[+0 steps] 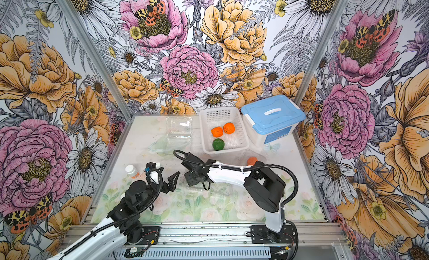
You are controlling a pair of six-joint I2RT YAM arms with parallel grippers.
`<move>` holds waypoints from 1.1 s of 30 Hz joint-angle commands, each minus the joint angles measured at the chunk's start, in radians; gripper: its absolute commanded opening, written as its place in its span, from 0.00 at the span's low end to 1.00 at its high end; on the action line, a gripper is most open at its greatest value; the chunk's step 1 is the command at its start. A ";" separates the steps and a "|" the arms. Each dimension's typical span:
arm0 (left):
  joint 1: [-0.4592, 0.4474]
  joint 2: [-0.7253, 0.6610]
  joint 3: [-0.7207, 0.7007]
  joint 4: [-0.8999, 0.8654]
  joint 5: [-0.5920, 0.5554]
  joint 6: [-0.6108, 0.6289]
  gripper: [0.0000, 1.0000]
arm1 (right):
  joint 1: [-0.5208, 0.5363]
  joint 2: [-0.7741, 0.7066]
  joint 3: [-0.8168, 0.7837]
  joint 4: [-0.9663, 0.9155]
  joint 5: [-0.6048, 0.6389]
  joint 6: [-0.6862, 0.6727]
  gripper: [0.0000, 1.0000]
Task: Take oranges out of containers
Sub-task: Pick up the orange from the packing box.
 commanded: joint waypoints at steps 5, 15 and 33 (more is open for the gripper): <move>0.013 -0.003 0.002 0.015 0.001 0.001 0.99 | -0.022 -0.037 0.003 -0.002 0.051 0.021 0.46; 0.014 -0.010 0.000 0.011 -0.003 -0.002 0.99 | -0.087 -0.172 -0.039 0.042 0.061 0.043 0.42; 0.019 -0.007 -0.002 0.019 -0.003 -0.002 0.99 | -0.277 -0.307 0.009 0.069 0.016 0.007 0.42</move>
